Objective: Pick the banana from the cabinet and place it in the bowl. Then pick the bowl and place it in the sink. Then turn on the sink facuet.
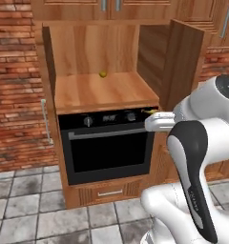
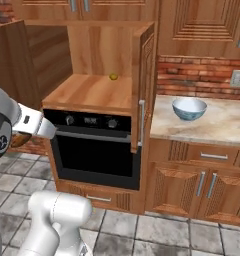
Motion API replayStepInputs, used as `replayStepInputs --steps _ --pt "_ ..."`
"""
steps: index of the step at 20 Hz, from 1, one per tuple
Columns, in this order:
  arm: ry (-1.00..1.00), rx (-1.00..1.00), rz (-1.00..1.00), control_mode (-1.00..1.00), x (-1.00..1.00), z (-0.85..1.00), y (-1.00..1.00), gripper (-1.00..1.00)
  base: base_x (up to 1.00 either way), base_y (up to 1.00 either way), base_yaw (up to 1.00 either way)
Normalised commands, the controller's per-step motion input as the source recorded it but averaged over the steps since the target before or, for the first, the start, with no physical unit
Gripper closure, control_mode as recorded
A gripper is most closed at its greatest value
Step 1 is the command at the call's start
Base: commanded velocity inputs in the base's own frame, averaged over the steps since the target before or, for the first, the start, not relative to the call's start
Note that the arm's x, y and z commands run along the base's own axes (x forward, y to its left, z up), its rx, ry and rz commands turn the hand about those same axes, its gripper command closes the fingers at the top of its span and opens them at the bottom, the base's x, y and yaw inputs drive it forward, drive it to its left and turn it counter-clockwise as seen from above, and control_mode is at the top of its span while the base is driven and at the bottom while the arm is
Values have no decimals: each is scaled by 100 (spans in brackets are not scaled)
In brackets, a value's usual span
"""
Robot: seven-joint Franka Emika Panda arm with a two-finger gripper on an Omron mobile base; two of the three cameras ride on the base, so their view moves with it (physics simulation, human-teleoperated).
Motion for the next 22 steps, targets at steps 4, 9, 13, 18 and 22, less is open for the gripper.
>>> replayStepInputs --steps 4,9,13,18,22 --pt "0 0 0 100 0 0 0 100 -48 -76 0" --pt "0 0 0 100 0 0 0 100 -41 -89 0" --pt "0 0 0 100 0 0 0 100 -8 -98 0" --pt "0 0 0 100 0 0 0 100 0 -95 0" --pt "0 0 0 100 0 0 0 100 21 -84 0"
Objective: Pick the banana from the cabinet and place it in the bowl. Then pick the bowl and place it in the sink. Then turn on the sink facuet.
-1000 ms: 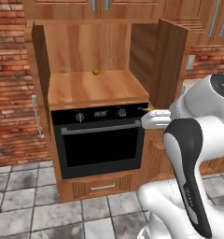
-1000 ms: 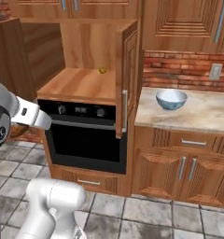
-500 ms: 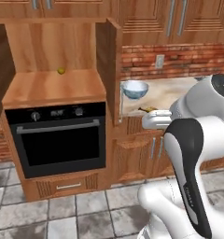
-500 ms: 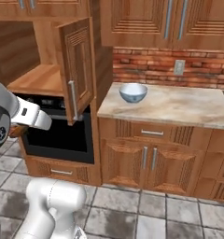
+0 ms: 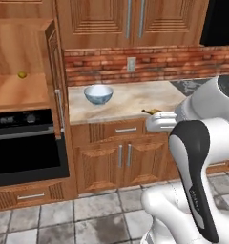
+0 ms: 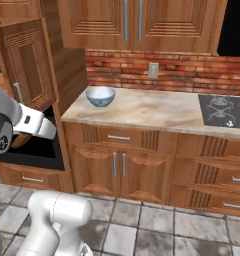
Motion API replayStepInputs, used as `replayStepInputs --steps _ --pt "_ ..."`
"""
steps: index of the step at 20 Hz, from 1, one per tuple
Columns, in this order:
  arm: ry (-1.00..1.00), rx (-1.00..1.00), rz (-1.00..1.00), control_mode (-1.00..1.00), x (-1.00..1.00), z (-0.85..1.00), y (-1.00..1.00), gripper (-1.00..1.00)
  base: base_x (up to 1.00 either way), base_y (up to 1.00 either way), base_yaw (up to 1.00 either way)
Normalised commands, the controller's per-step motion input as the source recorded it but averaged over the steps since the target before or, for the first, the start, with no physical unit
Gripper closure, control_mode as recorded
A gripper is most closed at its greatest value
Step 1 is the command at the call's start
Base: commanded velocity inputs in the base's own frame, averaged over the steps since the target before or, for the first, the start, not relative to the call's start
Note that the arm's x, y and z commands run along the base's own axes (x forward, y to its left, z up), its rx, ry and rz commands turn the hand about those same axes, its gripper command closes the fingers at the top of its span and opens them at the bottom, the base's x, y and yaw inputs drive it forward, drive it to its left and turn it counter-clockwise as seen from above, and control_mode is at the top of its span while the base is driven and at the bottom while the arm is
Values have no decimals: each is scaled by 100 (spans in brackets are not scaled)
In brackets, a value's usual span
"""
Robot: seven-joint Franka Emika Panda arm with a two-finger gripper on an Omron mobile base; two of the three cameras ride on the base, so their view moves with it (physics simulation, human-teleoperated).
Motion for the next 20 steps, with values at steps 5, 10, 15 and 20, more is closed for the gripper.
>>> replayStepInputs --steps 5,10,15,20 --pt "0 0 0 100 0 0 0 100 55 -67 0" --pt "0 0 0 100 0 0 0 100 77 -47 0" --pt "0 0 0 100 0 0 0 100 80 -34 0" --pt "0 0 0 100 0 0 0 100 68 -35 0"
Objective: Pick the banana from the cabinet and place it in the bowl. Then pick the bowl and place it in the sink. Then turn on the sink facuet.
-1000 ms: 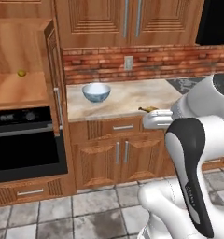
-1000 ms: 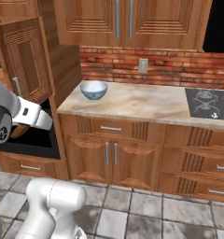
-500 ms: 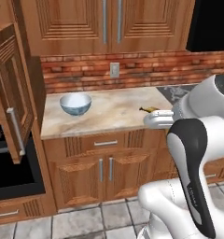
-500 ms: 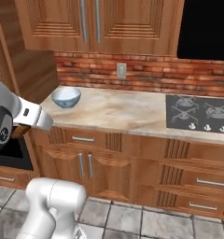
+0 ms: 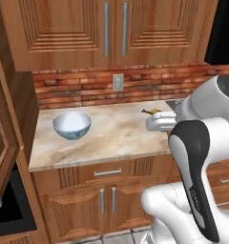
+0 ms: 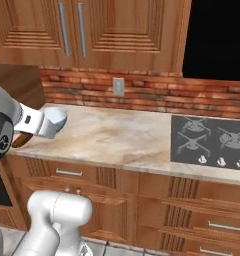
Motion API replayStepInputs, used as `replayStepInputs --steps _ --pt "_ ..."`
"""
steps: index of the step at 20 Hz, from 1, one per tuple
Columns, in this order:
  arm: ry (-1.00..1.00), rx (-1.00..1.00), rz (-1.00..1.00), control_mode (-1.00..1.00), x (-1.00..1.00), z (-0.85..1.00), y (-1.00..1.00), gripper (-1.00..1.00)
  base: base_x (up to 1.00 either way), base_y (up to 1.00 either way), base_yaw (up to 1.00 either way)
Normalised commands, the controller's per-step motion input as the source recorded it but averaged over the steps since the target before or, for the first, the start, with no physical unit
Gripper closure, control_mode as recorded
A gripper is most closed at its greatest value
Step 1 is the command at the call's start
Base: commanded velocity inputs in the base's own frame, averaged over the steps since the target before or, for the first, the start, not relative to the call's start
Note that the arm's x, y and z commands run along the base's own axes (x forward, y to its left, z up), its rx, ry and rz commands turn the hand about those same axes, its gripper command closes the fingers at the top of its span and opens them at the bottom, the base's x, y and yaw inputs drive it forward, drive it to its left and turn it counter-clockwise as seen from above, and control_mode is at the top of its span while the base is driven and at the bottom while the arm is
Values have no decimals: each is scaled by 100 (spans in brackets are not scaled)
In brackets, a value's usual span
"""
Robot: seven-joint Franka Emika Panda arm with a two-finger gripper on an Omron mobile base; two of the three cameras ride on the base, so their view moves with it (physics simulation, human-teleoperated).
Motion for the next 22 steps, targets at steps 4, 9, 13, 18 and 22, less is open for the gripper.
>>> replayStepInputs --steps 4,9,13,18,22 --pt "0 0 0 100 0 0 0 100 48 -43 0" --pt "0 0 0 100 0 0 0 100 50 -37 0" --pt "0 0 0 100 0 0 0 100 61 -18 0" --pt "0 0 0 100 0 0 0 100 48 0 0" --pt "0 0 0 100 0 0 0 100 33 0 0"
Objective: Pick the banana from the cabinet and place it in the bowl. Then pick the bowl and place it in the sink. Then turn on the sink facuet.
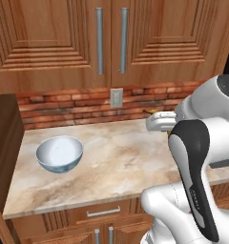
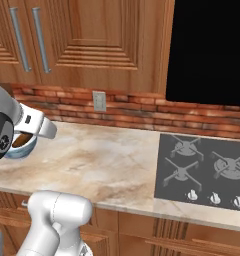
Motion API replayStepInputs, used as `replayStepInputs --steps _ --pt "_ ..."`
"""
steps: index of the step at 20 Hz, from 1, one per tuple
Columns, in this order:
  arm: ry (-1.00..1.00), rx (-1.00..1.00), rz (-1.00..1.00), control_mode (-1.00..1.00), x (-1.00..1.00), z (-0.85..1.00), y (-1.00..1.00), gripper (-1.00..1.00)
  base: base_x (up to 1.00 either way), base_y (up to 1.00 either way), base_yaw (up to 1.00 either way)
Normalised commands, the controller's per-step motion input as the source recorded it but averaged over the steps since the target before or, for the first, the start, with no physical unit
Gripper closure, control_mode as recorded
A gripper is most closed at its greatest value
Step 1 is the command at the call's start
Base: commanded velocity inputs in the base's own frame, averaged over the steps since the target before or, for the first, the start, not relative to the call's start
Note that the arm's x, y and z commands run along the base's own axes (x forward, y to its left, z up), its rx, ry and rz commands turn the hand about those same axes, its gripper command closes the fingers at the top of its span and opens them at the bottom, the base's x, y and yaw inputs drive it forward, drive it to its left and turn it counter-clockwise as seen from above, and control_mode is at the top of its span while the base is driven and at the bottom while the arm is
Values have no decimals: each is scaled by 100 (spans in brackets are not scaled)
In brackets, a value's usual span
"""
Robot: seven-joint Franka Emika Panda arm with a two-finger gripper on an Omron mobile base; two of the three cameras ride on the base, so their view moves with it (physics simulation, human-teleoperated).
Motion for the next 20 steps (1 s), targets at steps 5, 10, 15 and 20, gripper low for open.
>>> replayStepInputs --steps 5,10,15,20 --pt "0 0 0 100 0 0 0 100 27 0 0" --pt "0 0 0 100 0 0 0 100 44 0 0" --pt "0 0 0 100 0 0 0 100 37 0 0" --pt "0 0 0 100 0 0 0 100 19 1 2"
